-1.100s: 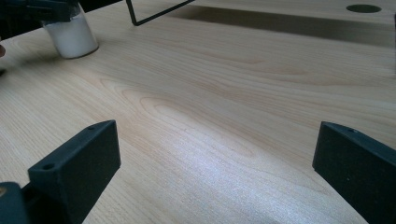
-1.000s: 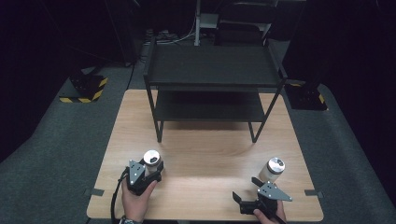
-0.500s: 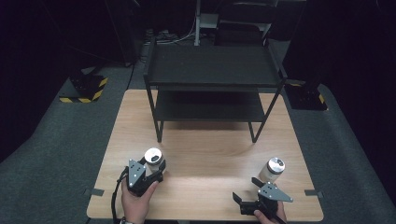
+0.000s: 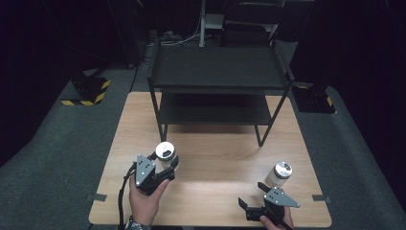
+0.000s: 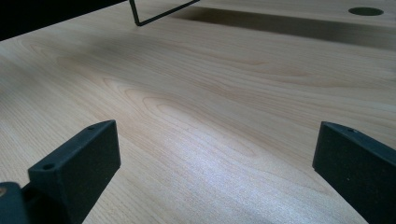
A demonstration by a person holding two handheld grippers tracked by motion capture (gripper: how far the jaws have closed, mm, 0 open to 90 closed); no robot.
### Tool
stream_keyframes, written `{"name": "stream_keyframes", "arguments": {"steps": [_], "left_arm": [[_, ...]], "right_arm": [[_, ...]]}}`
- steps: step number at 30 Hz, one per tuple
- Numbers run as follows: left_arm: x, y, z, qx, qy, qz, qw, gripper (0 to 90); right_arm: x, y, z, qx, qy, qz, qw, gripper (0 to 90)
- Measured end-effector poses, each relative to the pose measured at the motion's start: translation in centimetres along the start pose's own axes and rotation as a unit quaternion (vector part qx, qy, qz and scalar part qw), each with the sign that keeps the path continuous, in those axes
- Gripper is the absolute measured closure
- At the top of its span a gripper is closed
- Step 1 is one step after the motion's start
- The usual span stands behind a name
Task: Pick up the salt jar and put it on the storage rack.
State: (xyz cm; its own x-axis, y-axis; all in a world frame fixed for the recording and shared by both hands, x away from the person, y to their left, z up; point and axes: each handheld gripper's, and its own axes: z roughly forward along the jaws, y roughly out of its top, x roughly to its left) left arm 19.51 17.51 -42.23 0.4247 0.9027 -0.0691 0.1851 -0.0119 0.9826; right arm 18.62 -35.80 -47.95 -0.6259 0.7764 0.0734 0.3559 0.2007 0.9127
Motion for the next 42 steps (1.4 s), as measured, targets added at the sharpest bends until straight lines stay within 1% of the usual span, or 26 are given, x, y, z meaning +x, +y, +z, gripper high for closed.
{"name": "stream_keyframes", "arguments": {"steps": [2, 3, 4, 8, 10, 12, 13, 15, 17, 18, 19, 20, 21, 22, 24, 27, 29, 32, 35, 36, 37, 38, 42], "left_arm": [[-0.2, 0.8, 0.4, -0.005, -0.004, 0.001, 1.0, 31.0], [-0.4, 1.2, 0.6, -0.007, -0.007, -0.002, 0.9999, 31.0], [-0.6, 2.0, 0.9, -0.01, -0.01, -0.002, 0.9999, 31.1], [-1.1, 3.5, 1.6, -0.017, -0.014, 0.012, 0.9997, 31.1], [-1.2, 4.2, 1.8, -0.021, -0.019, 0.011, 0.9995, 31.1], [-1.3, 4.9, 2.0, -0.025, -0.021, 0.014, 0.9994, 31.1], [-1.4, 5.3, 2.1, -0.027, -0.022, 0.017, 0.9992, 31.1], [-1.8, 6.3, 2.2, -0.028, -0.026, 0.033, 0.9987, 31.1], [-1.9, 6.6, 2.3, -0.03, -0.025, 0.034, 0.9987, 31.1], [-2.0, 7.2, 2.4, -0.037, -0.028, 0.025, 0.9986, 31.1], [-2.1, 7.7, 2.4, -0.038, -0.031, 0.024, 0.9985, 31.1], [-2.3, 8.2, 2.5, -0.04, -0.031, 0.025, 0.9984, 31.1], [-2.3, 8.2, 2.5, -0.04, -0.031, 0.025, 0.9984, 31.1], [-2.4, 8.7, 2.6, -0.041, -0.032, 0.029, 0.9982, 31.1], [-2.7, 10.0, 3.0, -0.049, -0.038, 0.029, 0.9977, 31.1], [-3.1, 11.3, 3.3, -0.055, -0.038, 0.035, 0.9971, 31.1], [-3.2, 12.0, 3.6, -0.058, -0.038, 0.032, 0.9971, 31.1], [-3.4, 13.1, 4.0, -0.062, -0.037, 0.034, 0.9968, 31.1], [-3.7, 14.3, 4.4, -0.07, -0.032, 0.039, 0.9962, 31.1], [-3.7, 14.3, 4.4, -0.07, -0.032, 0.039, 0.9962, 31.1], [-3.8, 14.6, 4.5, -0.074, -0.031, 0.038, 0.9961, 31.1], [-3.9, 15.4, 4.6, -0.077, -0.03, 0.039, 0.9958, 31.1], [-4.2, 16.9, 5.0, -0.083, -0.023, 0.046, 0.9952, 31.1]], "right_arm": [[0.1, 0.1, 0.0, 0.002, -0.001, 0.0, 1.0, 0.2], [0.0, 0.1, 0.0, 0.002, -0.001, 0.0, 1.0, 0.2], [0.0, 0.0, 0.0, 0.001, 0.0, -0.001, 1.0, 0.2], [0.0, 0.0, 0.0, 0.0, 0.0, -0.002, 1.0, 0.2], [0.0, 0.0, 0.0, 0.0, 0.001, -0.004, 1.0, 0.2], [0.0, 0.0, 0.0, 0.0, 0.001, -0.004, 1.0, 0.2], [0.0, 0.0, 0.0, 0.0, 0.002, -0.003, 1.0, 0.2], [0.0, 0.0, 0.0, 0.0, 0.002, -0.004, 1.0, 0.2], [0.0, 0.0, 0.0, 0.0, 0.003, -0.005, 1.0, 0.2], [0.0, 0.0, 0.0, 0.0, 0.003, -0.004, 1.0, 0.2], [0.0, 0.0, 0.0, -0.001, 0.003, -0.004, 1.0, 0.2], [-0.1, 0.0, 0.0, -0.001, 0.004, -0.004, 1.0, 0.2], [-0.1, 0.0, 0.0, -0.001, 0.004, -0.004, 1.0, 0.2], [-0.1, 0.0, 0.0, -0.001, 0.004, -0.004, 1.0, 0.2], [-0.1, 0.0, 0.0, 0.0, 0.005, -0.003, 1.0, 0.2], [-0.1, 0.0, 0.0, -0.001, 0.005, -0.003, 1.0, 0.2], [-0.1, 0.0, 0.0, 0.0, 0.005, -0.003, 1.0, 0.2], [-0.1, 0.0, 0.0, -0.001, 0.005, -0.003, 1.0, 0.2], [-0.2, 0.0, 0.0, -0.001, 0.007, -0.003, 1.0, 0.2], [-0.2, 0.0, 0.0, -0.001, 0.008, -0.003, 1.0, 0.2], [-0.2, -0.1, 0.0, -0.001, 0.007, -0.003, 1.0, 0.2], [-0.2, -0.1, -0.1, -0.002, 0.008, -0.004, 1.0, 0.2], [-0.2, -0.1, -0.1, -0.003, 0.008, -0.003, 1.0, 0.2]]}}
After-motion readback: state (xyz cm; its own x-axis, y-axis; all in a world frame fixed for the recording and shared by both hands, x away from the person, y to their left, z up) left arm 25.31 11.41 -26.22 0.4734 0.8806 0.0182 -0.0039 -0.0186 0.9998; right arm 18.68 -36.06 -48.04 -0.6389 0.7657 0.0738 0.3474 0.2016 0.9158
